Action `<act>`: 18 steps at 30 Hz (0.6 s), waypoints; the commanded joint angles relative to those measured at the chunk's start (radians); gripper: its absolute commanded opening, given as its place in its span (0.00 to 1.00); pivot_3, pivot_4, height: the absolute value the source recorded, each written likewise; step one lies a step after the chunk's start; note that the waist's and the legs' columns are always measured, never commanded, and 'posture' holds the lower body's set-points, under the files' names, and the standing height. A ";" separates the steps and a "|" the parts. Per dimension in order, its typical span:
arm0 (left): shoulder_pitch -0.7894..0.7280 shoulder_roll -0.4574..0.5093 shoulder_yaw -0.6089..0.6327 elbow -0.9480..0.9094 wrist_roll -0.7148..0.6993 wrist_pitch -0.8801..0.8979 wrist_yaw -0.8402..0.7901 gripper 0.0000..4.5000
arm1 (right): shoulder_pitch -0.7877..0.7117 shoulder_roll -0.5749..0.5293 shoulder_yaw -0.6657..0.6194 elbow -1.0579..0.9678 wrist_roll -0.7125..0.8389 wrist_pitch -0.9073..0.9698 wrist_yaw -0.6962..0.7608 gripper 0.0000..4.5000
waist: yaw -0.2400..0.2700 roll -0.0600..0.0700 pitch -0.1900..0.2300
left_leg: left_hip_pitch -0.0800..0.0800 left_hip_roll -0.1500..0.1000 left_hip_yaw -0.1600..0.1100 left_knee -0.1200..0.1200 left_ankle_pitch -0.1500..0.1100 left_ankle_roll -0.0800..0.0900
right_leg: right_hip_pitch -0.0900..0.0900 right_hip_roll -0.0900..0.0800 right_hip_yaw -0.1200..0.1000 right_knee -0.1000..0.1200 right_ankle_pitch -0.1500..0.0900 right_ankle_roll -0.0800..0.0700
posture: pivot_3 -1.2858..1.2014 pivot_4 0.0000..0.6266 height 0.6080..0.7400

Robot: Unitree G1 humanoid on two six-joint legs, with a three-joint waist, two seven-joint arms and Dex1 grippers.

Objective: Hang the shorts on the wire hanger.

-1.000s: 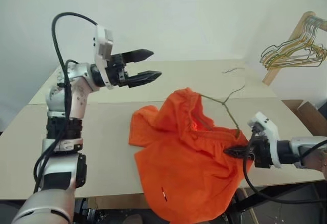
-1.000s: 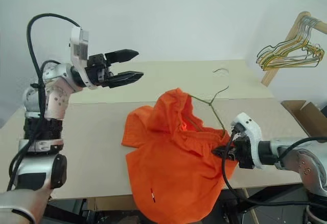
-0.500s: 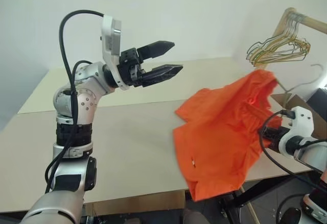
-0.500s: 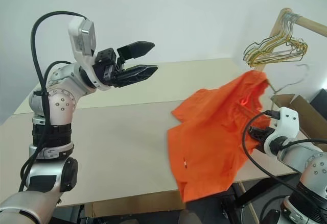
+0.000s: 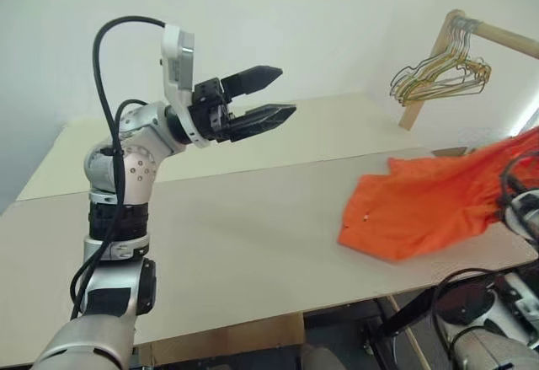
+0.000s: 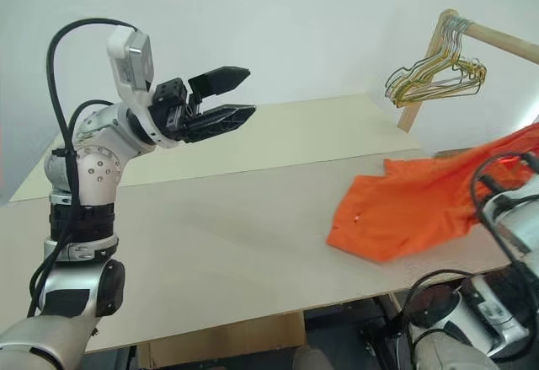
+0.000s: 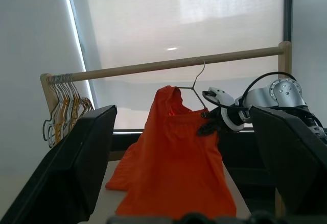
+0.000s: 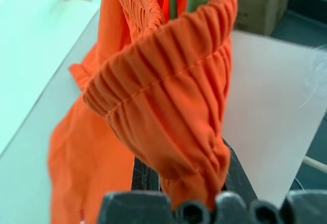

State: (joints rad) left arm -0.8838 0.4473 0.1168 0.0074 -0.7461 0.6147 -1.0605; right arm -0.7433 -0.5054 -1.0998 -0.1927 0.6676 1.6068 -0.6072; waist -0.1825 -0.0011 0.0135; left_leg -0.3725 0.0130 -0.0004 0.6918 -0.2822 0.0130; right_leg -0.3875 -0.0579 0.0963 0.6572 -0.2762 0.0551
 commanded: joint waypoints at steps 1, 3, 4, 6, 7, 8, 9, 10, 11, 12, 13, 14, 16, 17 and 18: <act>-0.002 0.014 0.020 -0.028 -0.005 -0.015 0.012 1.00 | -0.052 -0.060 -0.018 0.008 -0.037 0.008 0.007 0.00 | 0.000 0.000 0.000 | 0.000 0.000 0.000 0.000 0.000 0.000 | 0.000 0.000 0.000 0.000 0.000 0.000 | 0.45 0.00 1.00; -0.001 0.016 0.024 -0.029 -0.007 -0.017 0.018 1.00 | -0.070 -0.091 -0.019 0.035 -0.059 0.008 0.020 0.00 | 0.000 0.000 0.000 | 0.000 0.000 0.001 0.000 0.000 0.000 | 0.000 0.000 0.001 -0.001 0.000 0.000 | 0.45 0.00 1.00; -0.002 0.017 0.025 -0.029 -0.008 -0.016 0.020 1.00 | -0.085 -0.102 -0.029 0.053 -0.075 0.008 0.022 0.00 | 0.000 0.000 0.000 | 0.000 0.000 0.001 0.000 0.000 0.000 | 0.000 0.000 0.001 -0.001 0.000 0.000 | 0.45 0.00 1.00; -0.004 0.017 0.027 -0.029 -0.011 -0.015 0.026 1.00 | -0.103 -0.122 -0.045 0.084 -0.105 0.008 0.033 0.00 | -0.001 0.000 0.000 | 0.000 0.000 0.001 0.000 0.000 0.000 | 0.000 0.000 0.001 -0.001 0.000 0.000 | 0.45 0.00 1.00; -0.007 0.016 0.028 -0.026 -0.010 -0.016 0.029 1.00 | -0.113 -0.133 -0.055 0.105 -0.129 0.008 0.036 0.00 | -0.001 0.000 0.000 | 0.001 0.000 0.001 0.000 0.000 0.000 | 0.000 0.000 0.001 -0.001 0.000 0.000 | 0.45 0.00 1.00; -0.009 0.015 0.028 -0.023 -0.009 -0.018 0.032 1.00 | -0.120 -0.142 -0.062 0.122 -0.151 0.008 0.040 0.00 | 0.000 0.000 0.000 | 0.001 0.000 0.001 0.000 0.000 0.000 | 0.000 0.000 0.001 -0.001 0.000 0.000 | 0.45 0.00 1.00; -0.012 0.015 0.028 -0.020 -0.009 -0.018 0.034 1.00 | -0.132 -0.149 -0.076 0.140 -0.171 0.008 0.043 0.00 | 0.001 0.000 0.000 | 0.001 0.000 0.001 -0.001 0.000 0.000 | 0.000 0.000 0.001 -0.001 0.000 0.000 | 0.45 0.00 1.00; -0.012 0.015 0.028 -0.018 -0.009 -0.019 0.034 1.00 | -0.144 -0.151 -0.090 0.156 -0.189 0.008 0.045 0.00 | 0.001 0.000 0.000 | 0.001 0.000 0.001 0.000 0.000 0.000 | 0.000 0.000 0.001 -0.001 0.000 0.000 | 0.45 0.00 1.00; -0.013 0.015 0.028 -0.017 -0.009 -0.019 0.035 1.00 | -0.152 -0.152 -0.098 0.166 -0.203 0.008 0.049 0.00 | 0.000 0.001 0.000 | 0.001 0.000 0.002 -0.001 0.000 0.000 | 0.001 0.000 0.001 -0.001 0.000 0.000 | 0.45 0.00 1.00; -0.010 0.014 0.027 -0.020 -0.009 -0.019 0.036 1.00 | -0.158 -0.153 -0.119 0.184 -0.227 0.008 0.048 0.00 | 0.000 0.001 0.000 | 0.001 0.000 0.002 -0.001 0.000 0.000 | 0.001 0.000 0.002 -0.001 0.000 0.000 | 0.45 0.00 1.00; -0.009 0.013 0.025 -0.021 -0.009 -0.019 0.037 1.00 | -0.161 -0.152 -0.136 0.197 -0.255 0.008 0.044 0.00 | 0.000 0.001 0.000 | 0.001 0.000 0.002 -0.001 0.000 0.000 | 0.001 0.000 0.002 -0.001 0.000 0.000 | 0.45 0.00 1.00; -0.007 0.012 0.024 -0.023 -0.008 -0.019 0.038 1.00 | -0.158 -0.150 -0.150 0.207 -0.281 0.008 0.044 0.00 | 0.001 0.001 0.000 | 0.001 0.000 0.002 -0.001 0.000 0.000 | 0.001 0.000 0.002 -0.001 0.000 0.000 | 0.45 0.00 1.00; -0.006 0.012 0.022 -0.026 -0.009 -0.017 0.038 1.00 | -0.152 -0.147 -0.168 0.219 -0.319 0.008 0.054 0.00 | 0.001 0.000 0.000 | 0.001 0.000 0.002 -0.001 0.000 0.000 | 0.001 0.000 0.001 -0.002 0.000 0.000 | 0.45 0.00 1.00; -0.006 0.012 0.022 -0.027 -0.010 -0.016 0.039 1.00 | -0.150 -0.146 -0.171 0.221 -0.334 0.008 0.060 0.00 | 0.000 0.000 0.000 | 0.001 0.000 0.002 -0.001 0.000 0.000 | 0.001 0.000 0.001 -0.002 0.000 0.000 | 0.45 0.00 1.00; -0.006 0.012 0.022 -0.027 -0.010 -0.015 0.039 1.00 | -0.150 -0.143 -0.173 0.219 -0.347 0.008 0.068 0.00 | 0.000 0.001 0.000 | 0.001 0.000 0.002 -0.002 0.000 0.000 | 0.001 0.000 0.001 -0.002 0.000 0.000 | 0.45 0.00 1.00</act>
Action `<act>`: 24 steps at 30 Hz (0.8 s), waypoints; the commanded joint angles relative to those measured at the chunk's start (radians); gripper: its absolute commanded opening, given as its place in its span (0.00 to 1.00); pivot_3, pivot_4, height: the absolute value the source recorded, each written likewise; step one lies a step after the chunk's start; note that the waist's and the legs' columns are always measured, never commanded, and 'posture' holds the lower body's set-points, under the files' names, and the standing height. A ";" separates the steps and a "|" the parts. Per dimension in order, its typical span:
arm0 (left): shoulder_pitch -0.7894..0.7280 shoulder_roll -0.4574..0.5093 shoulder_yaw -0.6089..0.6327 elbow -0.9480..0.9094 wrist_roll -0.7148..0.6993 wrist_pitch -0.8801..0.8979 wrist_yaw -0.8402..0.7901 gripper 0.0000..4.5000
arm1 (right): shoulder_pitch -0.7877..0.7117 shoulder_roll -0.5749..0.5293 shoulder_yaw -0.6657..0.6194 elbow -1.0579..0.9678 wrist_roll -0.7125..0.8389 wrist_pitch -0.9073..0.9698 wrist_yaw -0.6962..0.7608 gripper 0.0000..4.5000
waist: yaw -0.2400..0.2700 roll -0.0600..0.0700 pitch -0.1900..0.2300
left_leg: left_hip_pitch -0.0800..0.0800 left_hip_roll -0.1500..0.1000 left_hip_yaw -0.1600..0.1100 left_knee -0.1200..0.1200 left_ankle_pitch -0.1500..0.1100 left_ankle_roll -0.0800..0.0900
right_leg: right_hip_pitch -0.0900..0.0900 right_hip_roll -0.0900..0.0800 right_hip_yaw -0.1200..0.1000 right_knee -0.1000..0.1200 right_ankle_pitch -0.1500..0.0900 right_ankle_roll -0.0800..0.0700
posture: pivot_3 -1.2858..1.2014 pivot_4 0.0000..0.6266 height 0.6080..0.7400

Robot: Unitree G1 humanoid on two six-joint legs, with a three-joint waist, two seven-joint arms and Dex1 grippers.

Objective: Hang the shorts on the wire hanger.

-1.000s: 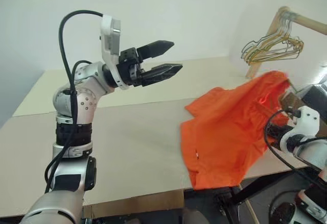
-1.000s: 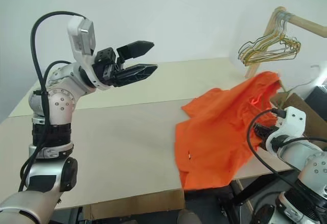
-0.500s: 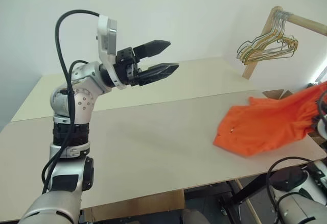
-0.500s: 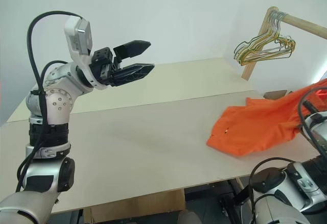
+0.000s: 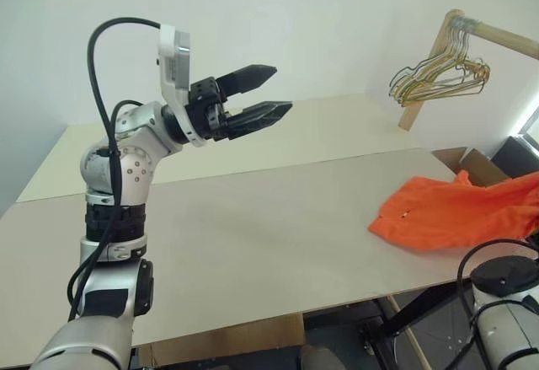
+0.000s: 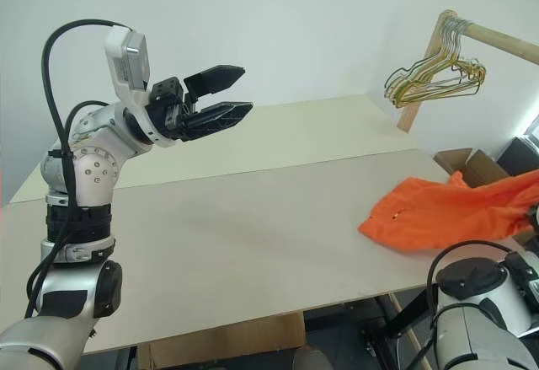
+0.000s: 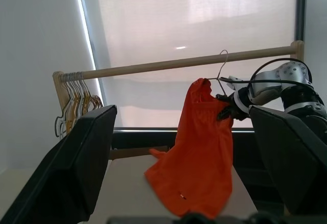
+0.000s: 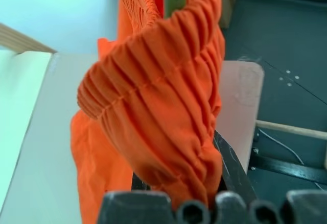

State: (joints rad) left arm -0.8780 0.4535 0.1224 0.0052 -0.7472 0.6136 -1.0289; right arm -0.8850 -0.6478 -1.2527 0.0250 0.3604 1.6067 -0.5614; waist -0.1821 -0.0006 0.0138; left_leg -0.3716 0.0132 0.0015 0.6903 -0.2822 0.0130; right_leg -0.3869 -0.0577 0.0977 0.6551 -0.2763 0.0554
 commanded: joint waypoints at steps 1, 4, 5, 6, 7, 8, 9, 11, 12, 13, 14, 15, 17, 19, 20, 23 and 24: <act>-0.013 0.007 0.015 -0.024 -0.008 -0.013 0.007 1.00 | -0.010 0.001 -0.022 -0.003 -0.054 0.008 0.030 0.00 | -0.001 0.000 0.000 | 0.000 0.000 0.000 0.000 0.000 0.000 | 0.000 0.000 0.000 0.000 0.000 0.000 | 0.45 0.00 1.00; -0.016 0.010 0.013 -0.022 -0.006 -0.011 0.006 1.00 | -0.025 0.000 -0.036 -0.005 -0.106 0.008 0.050 0.00 | -0.001 0.000 0.000 | 0.001 0.000 0.000 -0.001 0.000 0.000 | 0.000 0.000 0.000 0.000 0.000 0.000 | 0.45 0.00 1.00; -0.017 0.010 0.012 -0.021 -0.006 -0.011 0.006 1.00 | -0.029 -0.002 -0.041 -0.004 -0.125 0.008 0.058 0.00 | 0.000 0.000 0.000 | 0.001 0.000 0.000 -0.001 0.000 0.000 | 0.000 0.000 0.000 0.000 0.000 0.000 | 0.45 0.00 1.00; -0.018 0.011 0.011 -0.020 -0.005 -0.011 0.005 1.00 | -0.032 -0.005 -0.040 -0.002 -0.145 0.005 0.063 0.00 | 0.000 0.000 0.000 | 0.001 0.000 0.000 -0.001 0.000 0.000 | 0.000 0.000 0.000 0.000 0.000 0.000 | 0.45 0.00 1.00; -0.019 0.011 0.011 -0.020 -0.004 -0.012 0.004 1.00 | -0.034 -0.005 -0.038 -0.002 -0.162 0.003 0.069 0.00 | 0.000 0.000 0.000 | 0.001 0.000 0.000 -0.001 0.000 0.000 | 0.000 0.000 0.000 0.000 0.000 0.000 | 0.45 0.00 1.00; -0.019 0.012 0.011 -0.020 -0.004 -0.011 0.004 1.00 | -0.038 -0.004 -0.039 -0.002 -0.178 0.003 0.075 0.00 | 0.000 0.000 0.000 | 0.001 0.000 0.000 -0.002 0.000 0.000 | 0.000 0.000 0.000 0.000 0.000 0.000 | 0.45 0.00 1.00; -0.019 0.013 0.010 -0.023 -0.004 -0.010 0.004 1.00 | -0.034 0.001 -0.031 -0.007 -0.190 0.005 0.083 0.00 | 0.000 0.000 0.000 | 0.001 0.000 0.000 -0.002 0.000 0.000 | 0.000 0.000 0.000 -0.001 0.000 0.000 | 0.45 0.00 1.00; -0.018 0.015 0.010 -0.025 -0.005 -0.008 0.003 1.00 | -0.033 0.020 -0.017 -0.023 -0.214 0.007 0.095 0.07 | 0.001 0.000 0.000 | 0.001 0.000 0.000 -0.002 0.000 0.000 | 0.000 0.000 0.000 -0.002 0.000 0.000 | 0.45 0.00 1.00; -0.017 0.016 0.010 -0.027 -0.006 -0.007 0.003 1.00 | -0.025 0.029 0.002 -0.040 -0.221 0.008 0.108 0.13 | 0.001 0.000 0.000 | 0.001 0.000 0.000 -0.003 0.000 0.000 | 0.000 0.000 0.000 -0.002 0.000 0.000 | 0.45 0.00 1.00; -0.016 0.017 0.010 -0.028 -0.006 -0.007 0.004 1.00 | -0.020 0.036 0.017 -0.056 -0.227 0.006 0.120 0.18 | 0.001 0.000 0.000 | 0.001 0.000 0.000 -0.003 0.000 0.000 | 0.000 0.000 0.000 -0.002 0.000 0.000 | 0.45 0.00 1.00; -0.015 0.018 0.010 -0.030 -0.007 -0.006 0.005 1.00 | -0.019 0.041 0.030 -0.070 -0.238 0.001 0.126 0.25 | 0.000 0.000 0.000 | 0.001 0.000 0.000 -0.003 0.000 0.000 | 0.000 0.000 0.000 -0.002 0.000 0.000 | 0.45 0.00 1.00; -0.014 0.020 0.011 -0.032 -0.008 -0.005 0.005 1.00 | -0.012 0.042 0.049 -0.083 -0.246 -0.007 0.137 0.33 | 0.000 0.000 0.001 | 0.001 0.000 0.000 -0.003 0.000 0.000 | 0.000 0.000 0.001 -0.002 0.000 0.000 | 0.45 0.00 1.00; -0.011 0.024 0.013 -0.036 -0.010 -0.003 0.007 1.00 | 0.013 0.037 0.101 -0.104 -0.265 -0.055 0.151 0.48 | 0.000 0.003 0.002 | 0.001 0.000 0.001 -0.003 0.000 0.000 | 0.000 -0.001 0.002 -0.002 0.000 0.001 | 0.45 0.00 1.00; -0.009 0.028 0.015 -0.039 -0.009 -0.001 0.009 1.00 | 0.028 0.032 0.145 -0.125 -0.281 -0.108 0.165 0.63 | 0.000 0.004 0.002 | 0.002 -0.001 0.001 -0.004 0.000 0.000 | 0.000 -0.001 0.002 -0.002 0.000 0.001 | 0.45 0.00 1.00; -0.008 0.029 0.016 -0.041 -0.008 -0.001 0.011 1.00 | 0.035 0.029 0.167 -0.130 -0.290 -0.131 0.169 0.72 | 0.000 0.004 0.002 | 0.002 0.000 0.001 -0.004 0.000 0.000 | 0.000 0.000 0.002 -0.002 0.000 0.001 | 0.45 0.00 1.00; -0.007 0.033 0.017 -0.045 -0.011 0.000 0.014 1.00 | 0.081 0.026 0.251 -0.152 -0.320 -0.225 0.180 0.94 | 0.000 0.004 0.002 | 0.002 -0.001 0.001 -0.004 0.000 0.000 | 0.000 0.000 0.002 -0.002 0.000 0.001 | 0.46 0.00 1.00; -0.006 0.033 0.017 -0.048 -0.011 0.000 0.016 1.00 | 0.105 0.023 0.287 -0.162 -0.334 -0.266 0.182 0.99 | 0.000 0.004 0.002 | 0.002 0.000 0.001 -0.004 0.000 0.000 | 0.000 0.000 0.002 -0.002 0.000 0.001 | 0.46 0.00 1.00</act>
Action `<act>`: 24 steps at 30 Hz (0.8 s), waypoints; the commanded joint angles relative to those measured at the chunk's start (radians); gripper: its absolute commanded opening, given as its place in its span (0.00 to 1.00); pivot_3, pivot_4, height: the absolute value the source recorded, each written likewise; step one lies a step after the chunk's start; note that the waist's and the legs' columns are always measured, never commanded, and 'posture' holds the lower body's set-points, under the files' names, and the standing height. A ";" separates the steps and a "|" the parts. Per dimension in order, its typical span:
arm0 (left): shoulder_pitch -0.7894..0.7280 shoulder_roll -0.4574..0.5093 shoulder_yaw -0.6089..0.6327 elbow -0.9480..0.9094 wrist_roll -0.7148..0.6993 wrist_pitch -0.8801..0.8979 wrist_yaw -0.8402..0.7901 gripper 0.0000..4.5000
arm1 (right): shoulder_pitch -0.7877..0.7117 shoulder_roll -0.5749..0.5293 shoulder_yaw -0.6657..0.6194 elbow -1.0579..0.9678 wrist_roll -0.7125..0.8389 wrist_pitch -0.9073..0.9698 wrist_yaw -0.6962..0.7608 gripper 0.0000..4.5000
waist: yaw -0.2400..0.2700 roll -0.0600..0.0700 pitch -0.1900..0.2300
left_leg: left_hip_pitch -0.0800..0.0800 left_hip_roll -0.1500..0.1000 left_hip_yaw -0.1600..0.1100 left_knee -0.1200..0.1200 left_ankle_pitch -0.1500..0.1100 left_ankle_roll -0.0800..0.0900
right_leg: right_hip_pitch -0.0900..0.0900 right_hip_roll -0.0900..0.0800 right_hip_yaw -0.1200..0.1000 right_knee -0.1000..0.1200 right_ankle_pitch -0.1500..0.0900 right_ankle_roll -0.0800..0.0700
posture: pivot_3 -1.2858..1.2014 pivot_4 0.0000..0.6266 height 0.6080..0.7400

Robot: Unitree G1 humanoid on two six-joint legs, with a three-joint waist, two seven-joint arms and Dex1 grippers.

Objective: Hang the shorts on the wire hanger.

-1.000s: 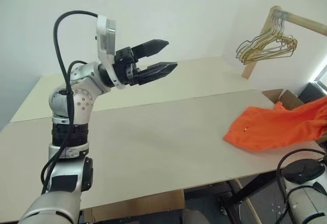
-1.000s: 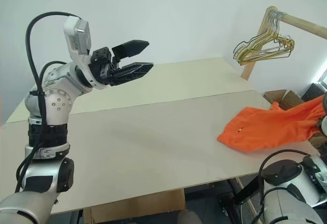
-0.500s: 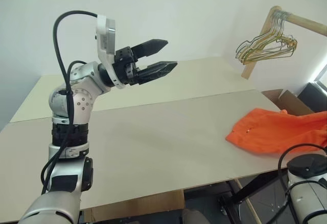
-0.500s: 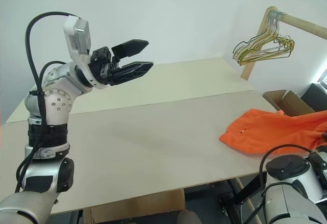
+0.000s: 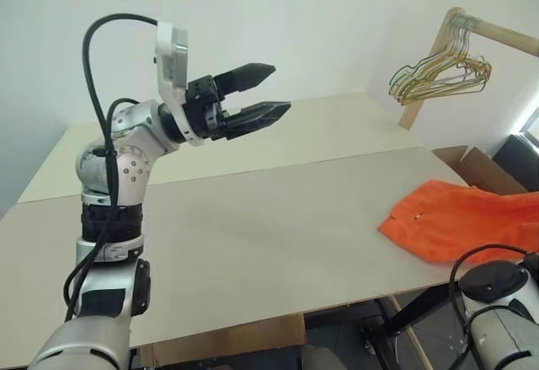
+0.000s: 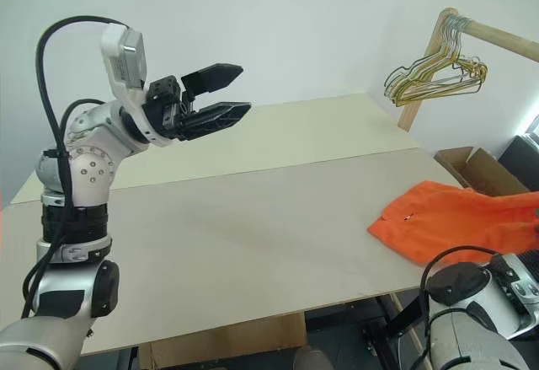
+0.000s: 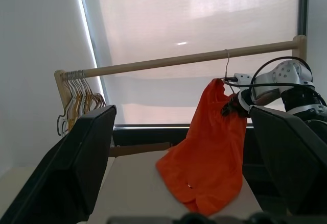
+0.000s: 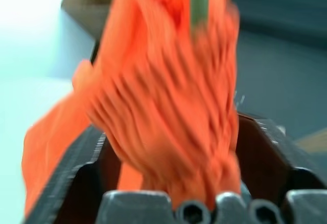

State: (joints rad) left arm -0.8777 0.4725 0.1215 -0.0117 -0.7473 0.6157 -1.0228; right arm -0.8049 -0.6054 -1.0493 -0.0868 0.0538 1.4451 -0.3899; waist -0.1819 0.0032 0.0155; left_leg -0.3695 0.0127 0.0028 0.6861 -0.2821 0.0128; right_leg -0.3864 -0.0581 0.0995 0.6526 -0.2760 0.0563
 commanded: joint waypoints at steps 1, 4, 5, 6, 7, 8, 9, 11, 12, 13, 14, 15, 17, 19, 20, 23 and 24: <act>-0.005 0.016 0.018 -0.033 -0.010 -0.002 0.012 1.00 | 0.055 -0.025 0.128 -0.063 -0.053 -0.165 0.002 0.99 | 0.000 0.000 0.000 | 0.000 0.000 0.000 0.000 0.000 0.000 | 0.000 0.000 0.000 0.000 0.000 0.000 | 0.46 0.00 1.00; 0.006 0.026 0.019 -0.039 -0.005 0.000 0.019 1.00 | 0.167 -0.083 0.311 -0.129 -0.181 -0.421 -0.043 0.99 | 0.001 0.000 0.000 | 0.000 0.000 0.000 0.000 0.000 0.000 | 0.000 0.000 0.001 -0.001 0.000 0.000 | 0.46 0.00 1.00; 0.010 0.030 0.019 -0.040 -0.003 0.001 0.020 1.00 | 0.195 -0.102 0.360 -0.147 -0.217 -0.494 -0.051 0.99 | 0.002 0.003 0.001 | 0.000 0.000 0.000 -0.001 0.000 0.000 | 0.000 0.000 0.001 -0.001 0.000 0.000 | 0.46 0.00 1.00; 0.014 0.035 0.019 -0.040 -0.001 0.001 0.021 1.00 | 0.213 -0.118 0.401 -0.164 -0.244 -0.560 -0.058 0.99 | 0.001 0.006 0.003 | 0.000 0.000 0.001 -0.001 0.000 0.000 | 0.000 0.000 0.001 -0.002 0.000 0.001 | 0.46 0.00 1.00; 0.022 0.042 0.017 -0.038 0.007 -0.002 0.025 1.00 | 0.226 -0.139 0.459 -0.194 -0.272 -0.642 -0.053 0.99 | 0.002 0.006 0.003 | 0.000 -0.001 0.001 -0.001 0.000 0.000 | 0.000 -0.001 0.002 -0.002 0.000 0.001 | 0.46 0.00 1.00; 0.028 0.047 0.015 -0.035 0.013 -0.005 0.028 1.00 | 0.233 -0.151 0.498 -0.212 -0.291 -0.697 -0.048 0.99 | 0.000 0.006 0.003 | 0.000 -0.001 0.001 -0.001 0.000 0.000 | 0.000 -0.001 0.002 -0.002 0.000 0.001 | 0.46 0.00 1.00; 0.038 0.054 0.011 -0.033 0.025 -0.010 0.032 1.00 | 0.233 -0.159 0.556 -0.246 -0.292 -0.765 -0.011 0.99 | -0.002 0.006 0.003 | 0.000 0.000 0.001 -0.001 0.000 0.000 | 0.000 0.000 0.002 -0.002 0.000 0.002 | 0.46 0.00 1.00; 0.075 0.055 -0.002 -0.039 0.086 -0.049 0.076 1.00 | 0.228 -0.151 0.647 -0.296 -0.257 -0.852 0.083 0.99 | -0.007 0.005 0.003 | 0.002 0.000 0.002 -0.003 0.000 0.000 | 0.000 0.001 0.003 -0.002 0.000 0.002 | 0.47 0.00 1.00; 0.089 0.052 -0.003 -0.042 0.106 -0.064 0.096 1.00 | 0.228 -0.146 0.675 -0.307 -0.245 -0.881 0.121 0.99 | -0.011 0.004 0.005 | 0.003 0.001 0.002 -0.004 0.000 -0.001 | 0.002 0.001 0.004 -0.003 -0.001 0.004 | 0.47 0.00 1.00; 0.108 0.056 0.001 -0.055 0.108 -0.061 0.105 1.00 | 0.237 -0.129 0.712 -0.330 -0.197 -0.902 0.198 0.99 | -0.011 0.001 0.007 | 0.004 0.001 0.002 -0.006 0.000 -0.001 | 0.006 0.002 0.004 -0.004 -0.002 0.006 | 0.47 0.00 1.00; 0.126 0.059 0.008 -0.071 0.103 -0.057 0.112 1.00 | 0.246 -0.111 0.746 -0.351 -0.149 -0.918 0.268 0.99 | -0.010 -0.004 0.009 | 0.008 0.001 0.002 -0.006 0.001 -0.001 | 0.009 0.002 0.004 -0.004 -0.002 0.006 | 0.49 0.00 1.00; 0.146 0.062 0.012 -0.091 0.105 -0.062 0.118 1.00 | 0.251 -0.086 0.766 -0.376 -0.088 -0.912 0.337 0.99 | -0.009 -0.008 0.012 | 0.014 0.002 0.001 -0.006 0.001 -0.001 | 0.012 0.003 0.003 -0.004 -0.002 0.006 | 0.49 0.00 1.00; 0.186 0.063 0.020 -0.130 0.108 -0.062 0.144 1.00 | 0.269 -0.050 0.794 -0.407 0.016 -0.898 0.462 0.99 | 0.002 -0.013 0.015 | 0.017 0.003 -0.001 -0.006 0.001 -0.001 | 0.017 0.003 0.001 -0.006 -0.002 0.006 | 0.50 0.00 1.00; 0.231 0.091 0.018 -0.178 0.116 -0.052 0.150 1.00 | 0.308 -0.027 0.822 -0.430 0.125 -0.882 0.594 0.99 | 0.025 -0.015 0.017 | 0.015 0.002 -0.001 -0.006 0.001 -0.001 | 0.016 0.000 0.000 -0.008 0.001 0.001 | 0.52 0.00 1.00; 0.254 0.097 0.026 -0.201 0.113 -0.053 0.154 1.00 | 0.331 -0.018 0.840 -0.434 0.152 -0.889 0.637 0.99 | 0.040 -0.016 0.017 | 0.014 0.001 -0.001 -0.006 0.000 -0.001 | 0.015 0.000 0.000 -0.008 0.001 0.001 | 0.53 0.00 1.00; 0.326 0.096 0.055 -0.273 0.116 -0.061 0.214 1.00 | 0.371 -0.032 0.879 -0.437 0.257 -0.860 0.790 0.99 | 0.093 -0.016 0.017 | 0.011 0.002 -0.002 -0.007 0.000 0.000 | 0.012 -0.002 -0.002 -0.010 0.001 0.001 | 0.55 0.00 1.00; 0.346 0.107 0.061 -0.290 0.114 -0.063 0.211 1.00 | 0.381 -0.042 0.887 -0.431 0.275 -0.869 0.834 0.99 | 0.111 -0.016 0.017 | 0.008 0.002 -0.002 -0.007 0.000 0.000 | 0.009 -0.002 -0.002 -0.010 0.001 0.001 | 0.55 0.00 1.00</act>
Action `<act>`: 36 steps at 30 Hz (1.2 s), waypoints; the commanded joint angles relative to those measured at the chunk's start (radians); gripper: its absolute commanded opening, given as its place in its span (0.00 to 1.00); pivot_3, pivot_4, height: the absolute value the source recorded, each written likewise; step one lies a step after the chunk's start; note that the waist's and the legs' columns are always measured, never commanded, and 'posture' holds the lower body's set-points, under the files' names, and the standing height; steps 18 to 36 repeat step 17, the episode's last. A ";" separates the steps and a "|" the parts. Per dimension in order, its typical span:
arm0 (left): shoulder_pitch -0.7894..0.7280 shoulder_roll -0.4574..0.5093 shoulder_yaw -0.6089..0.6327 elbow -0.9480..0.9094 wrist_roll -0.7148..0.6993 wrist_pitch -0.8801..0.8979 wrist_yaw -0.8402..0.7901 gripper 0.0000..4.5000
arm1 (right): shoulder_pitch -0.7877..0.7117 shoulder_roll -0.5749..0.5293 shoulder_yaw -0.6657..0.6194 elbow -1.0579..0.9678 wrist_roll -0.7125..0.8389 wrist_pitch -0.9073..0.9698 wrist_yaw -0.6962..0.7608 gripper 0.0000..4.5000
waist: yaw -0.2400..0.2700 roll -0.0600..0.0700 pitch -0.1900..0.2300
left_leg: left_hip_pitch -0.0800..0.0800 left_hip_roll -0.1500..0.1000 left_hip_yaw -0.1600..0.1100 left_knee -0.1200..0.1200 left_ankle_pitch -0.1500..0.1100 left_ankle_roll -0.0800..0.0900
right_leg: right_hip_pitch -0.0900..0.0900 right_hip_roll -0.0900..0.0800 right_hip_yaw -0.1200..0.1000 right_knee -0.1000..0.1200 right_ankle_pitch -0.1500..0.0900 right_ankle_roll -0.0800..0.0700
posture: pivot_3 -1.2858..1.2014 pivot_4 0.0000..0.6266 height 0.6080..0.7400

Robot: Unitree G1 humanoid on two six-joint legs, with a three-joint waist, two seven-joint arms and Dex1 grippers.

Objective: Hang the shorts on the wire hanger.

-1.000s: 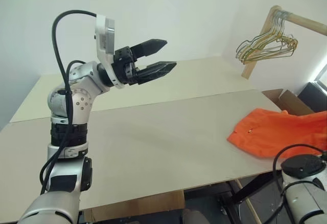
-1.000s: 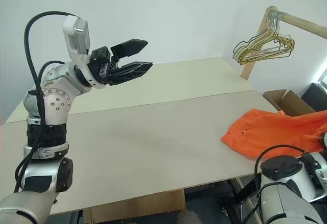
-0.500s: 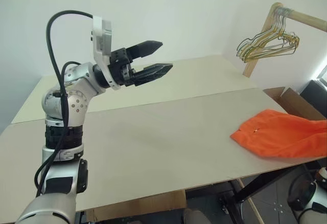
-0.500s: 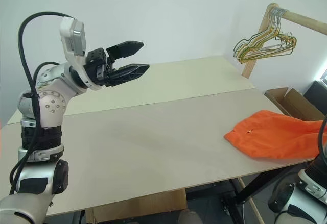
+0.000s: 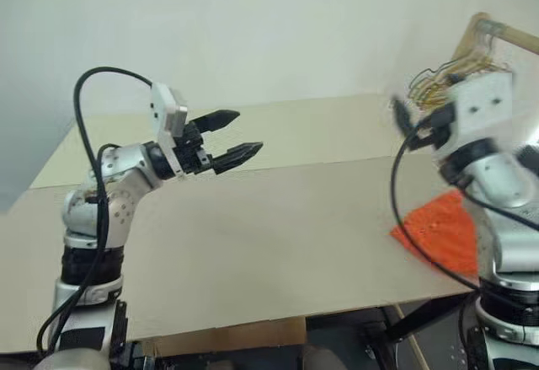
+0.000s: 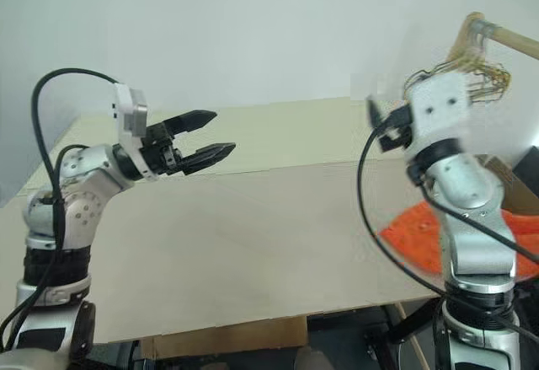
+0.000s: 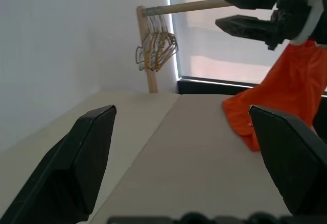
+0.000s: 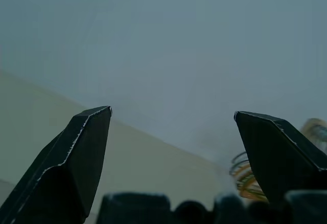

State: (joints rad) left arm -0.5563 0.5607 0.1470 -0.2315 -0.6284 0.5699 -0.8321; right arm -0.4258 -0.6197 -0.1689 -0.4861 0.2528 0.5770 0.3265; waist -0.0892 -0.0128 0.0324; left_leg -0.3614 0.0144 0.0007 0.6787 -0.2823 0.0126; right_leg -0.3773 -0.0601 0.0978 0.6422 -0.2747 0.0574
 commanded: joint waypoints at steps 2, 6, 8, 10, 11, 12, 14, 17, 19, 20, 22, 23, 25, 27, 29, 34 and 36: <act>0.064 0.040 0.048 -0.094 0.000 -0.032 0.010 1.00 | 0.017 -0.063 0.022 -0.006 0.110 -0.012 0.218 0.99 | 0.051 0.000 0.000 | -0.009 -0.001 0.000 0.001 0.000 0.000 | -0.010 0.000 0.000 0.002 0.000 0.000 | 0.56 0.00 1.00; 0.121 0.128 0.044 -0.132 -0.013 0.007 -0.035 1.00 | 0.025 -0.102 0.040 0.051 0.153 -0.016 0.333 0.99 | 0.107 -0.002 0.001 | -0.011 -0.001 0.000 0.001 0.000 0.000 | -0.013 0.000 -0.003 0.002 0.000 -0.001 | 0.57 0.00 1.00; 0.156 0.169 0.040 -0.152 -0.008 0.016 -0.057 1.00 | 0.032 -0.108 0.044 0.059 0.183 -0.016 0.387 0.99 | 0.128 -0.002 0.001 | -0.011 -0.002 0.001 0.001 0.000 0.000 | -0.012 -0.001 -0.003 0.001 0.001 -0.001 | 0.58 0.00 1.00; 0.182 0.196 0.039 -0.162 -0.010 0.018 -0.072 1.00 | 0.041 -0.116 0.051 0.056 0.191 -0.018 0.419 0.99 | 0.134 -0.002 0.001 | -0.011 -0.001 0.001 0.001 0.000 0.000 | -0.012 0.000 -0.003 0.001 0.001 -0.002 | 0.58 0.00 1.00; 0.188 0.203 0.039 -0.164 -0.013 0.019 -0.074 1.00 | 0.045 -0.118 0.052 0.052 0.192 -0.018 0.429 0.99 | 0.138 -0.002 0.001 | -0.011 -0.001 0.002 0.001 0.000 0.000 | -0.012 0.000 -0.003 0.001 0.001 -0.002 | 0.58 0.00 1.00; 0.199 0.208 0.039 -0.168 -0.009 0.015 -0.078 1.00 | 0.051 -0.118 0.051 0.047 0.191 -0.019 0.433 0.99 | 0.140 -0.002 0.001 | -0.011 -0.001 0.001 0.001 0.000 0.000 | -0.012 0.000 -0.003 0.001 0.001 -0.002 | 0.58 0.00 1.00; 0.212 0.213 0.036 -0.173 -0.003 0.009 -0.077 1.00 | 0.062 -0.119 0.049 0.043 0.188 -0.023 0.440 0.99 | 0.143 -0.002 0.001 | -0.011 -0.001 0.001 0.001 0.000 0.000 | -0.012 0.000 -0.004 0.001 0.001 -0.002 | 0.58 0.00 1.00; 0.219 0.210 0.033 -0.174 0.003 0.010 -0.069 1.00 | 0.068 -0.123 0.046 0.046 0.184 -0.025 0.446 0.99 | 0.148 -0.003 0.001 | -0.011 -0.001 0.001 0.001 0.000 0.000 | -0.012 0.000 -0.004 0.001 0.001 -0.002 | 0.58 0.00 1.00; 0.219 0.210 0.033 -0.174 0.003 0.010 -0.069 1.00 | 0.068 -0.123 0.046 0.046 0.184 -0.025 0.446 0.99 | 0.148 -0.003 0.001 | -0.011 -0.001 0.001 0.001 0.000 0.000 | -0.012 0.000 -0.004 0.001 0.001 -0.002 | 0.58 0.00 1.00; 0.219 0.210 0.033 -0.174 0.003 0.010 -0.069 1.00 | 0.068 -0.123 0.046 0.046 0.184 -0.025 0.446 0.99 | 0.148 -0.003 0.001 | -0.011 -0.001 0.001 0.001 0.000 0.000 | -0.012 0.000 -0.004 0.001 0.001 -0.002 | 0.58 0.00 1.00; 0.219 0.210 0.033 -0.174 0.003 0.010 -0.069 1.00 | 0.068 -0.123 0.046 0.046 0.184 -0.025 0.446 0.99 | 0.148 -0.003 0.001 | -0.011 -0.001 0.001 0.001 0.000 0.000 | -0.012 0.000 -0.004 0.001 0.001 -0.002 | 0.58 0.00 1.00; 0.219 0.210 0.033 -0.174 0.003 0.010 -0.069 1.00 | 0.068 -0.123 0.046 0.046 0.184 -0.025 0.446 0.99 | 0.148 -0.003 0.001 | -0.011 -0.001 0.001 0.001 0.000 0.000 | -0.012 0.000 -0.004 0.001 0.001 -0.002 | 0.58 0.00 1.00; 0.219 0.210 0.033 -0.174 0.003 0.010 -0.069 1.00 | 0.068 -0.123 0.046 0.046 0.184 -0.025 0.446 0.99 | 0.148 -0.003 0.001 | -0.011 -0.001 0.001 0.001 0.000 0.000 | -0.012 0.000 -0.004 0.001 0.001 -0.002 | 0.58 0.00 1.00; 0.219 0.210 0.033 -0.174 0.003 0.010 -0.069 1.00 | 0.068 -0.123 0.046 0.046 0.184 -0.025 0.446 0.99 | 0.148 -0.003 0.001 | -0.011 -0.001 0.001 0.001 0.000 0.000 | -0.012 0.000 -0.004 0.001 0.001 -0.002 | 0.58 0.00 1.00; 0.219 0.210 0.033 -0.174 0.003 0.010 -0.069 1.00 | 0.068 -0.123 0.046 0.046 0.184 -0.025 0.446 0.99 | 0.148 -0.003 0.001 | -0.011 -0.001 0.001 0.001 0.000 0.000 | -0.012 0.000 -0.004 0.001 0.001 -0.002 | 0.58 0.00 1.00; 0.219 0.210 0.033 -0.174 0.003 0.010 -0.069 1.00 | 0.068 -0.123 0.046 0.046 0.184 -0.025 0.446 0.99 | 0.148 -0.003 0.001 | -0.011 -0.001 0.001 0.001 0.000 0.000 | -0.012 0.000 -0.004 0.001 0.001 -0.002 | 0.58 0.00 1.00; 0.219 0.210 0.033 -0.174 0.003 0.010 -0.069 1.00 | 0.068 -0.123 0.046 0.046 0.184 -0.025 0.446 0.99 | 0.148 -0.003 0.001 | -0.011 -0.001 0.001 0.001 0.000 0.000 | -0.012 0.000 -0.004 0.001 0.001 -0.002 | 0.58 0.00 1.00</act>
